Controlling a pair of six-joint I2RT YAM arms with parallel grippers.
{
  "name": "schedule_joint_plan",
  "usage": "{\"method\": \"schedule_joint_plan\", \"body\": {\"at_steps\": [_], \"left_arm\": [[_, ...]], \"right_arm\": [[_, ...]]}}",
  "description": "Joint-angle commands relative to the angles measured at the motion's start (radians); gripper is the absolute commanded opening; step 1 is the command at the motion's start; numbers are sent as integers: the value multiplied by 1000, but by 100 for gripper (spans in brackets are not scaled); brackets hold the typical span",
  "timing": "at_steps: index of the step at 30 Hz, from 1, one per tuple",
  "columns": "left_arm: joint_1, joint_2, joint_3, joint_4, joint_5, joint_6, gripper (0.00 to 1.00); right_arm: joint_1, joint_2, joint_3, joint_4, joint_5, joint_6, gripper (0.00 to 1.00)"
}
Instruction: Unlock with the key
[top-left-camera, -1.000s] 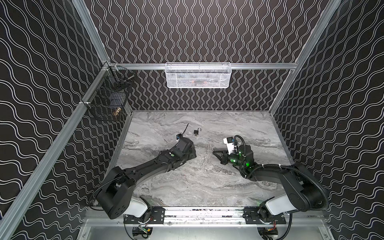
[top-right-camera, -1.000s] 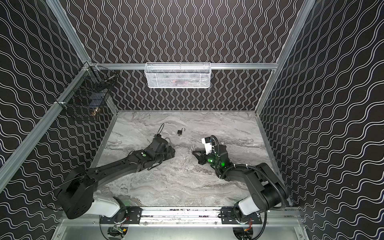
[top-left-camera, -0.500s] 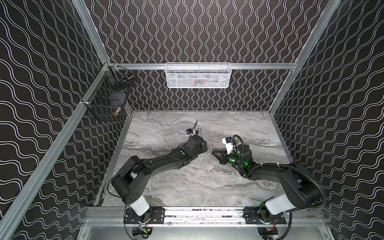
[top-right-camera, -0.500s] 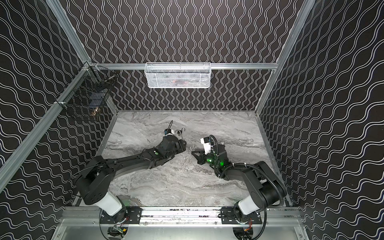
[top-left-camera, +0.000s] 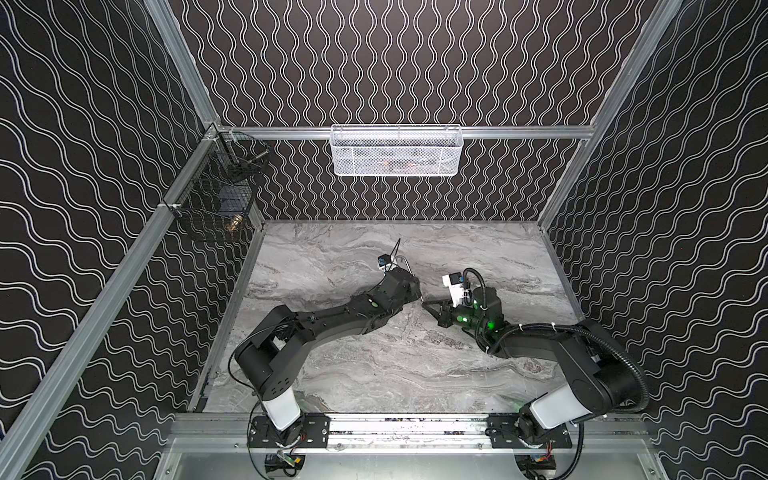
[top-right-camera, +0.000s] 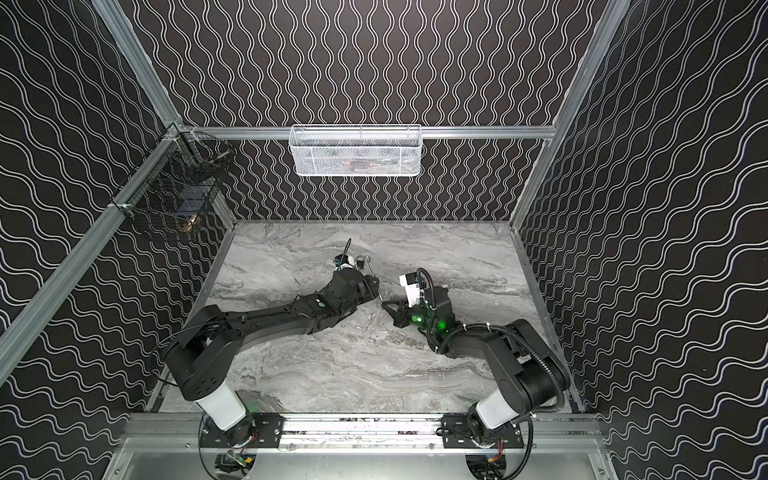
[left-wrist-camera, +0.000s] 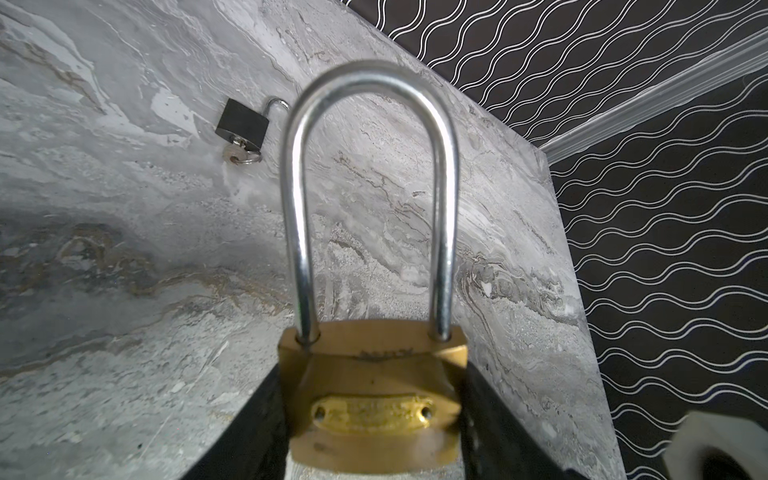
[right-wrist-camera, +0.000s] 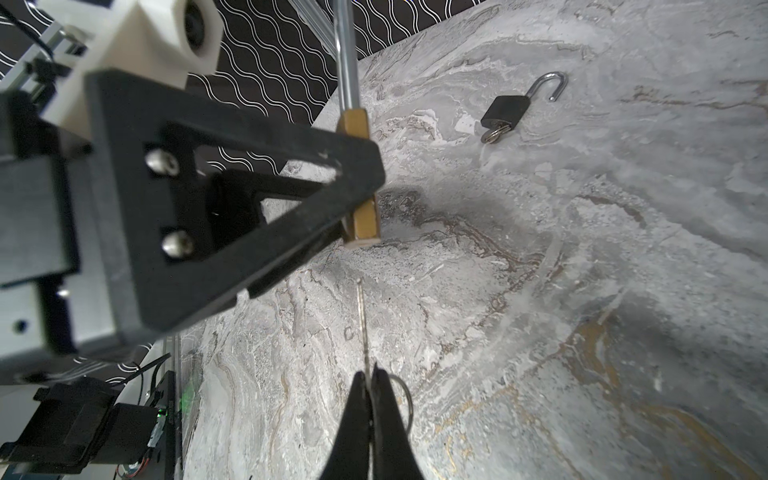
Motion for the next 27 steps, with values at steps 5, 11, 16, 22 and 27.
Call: {"method": "schedule_joint_plan", "body": {"at_steps": [5, 11, 16, 22, 27], "left_arm": [[-20, 13, 10, 106, -1, -23, 40], [-31, 1, 11, 103, -8, -21, 40], [-33, -10, 4, 99, -16, -21, 40], [-38, -10, -2, 108, -17, -31, 40], [-43, -6, -10, 126, -9, -43, 40]], "right_arm": [[2, 10, 13, 4, -7, -11, 0], [2, 10, 18, -7, 0, -17, 0], [1, 7, 18, -9, -1, -19, 0], [2, 5, 18, -14, 4, -25, 0], [1, 3, 22, -24, 9, -31, 0]]}}
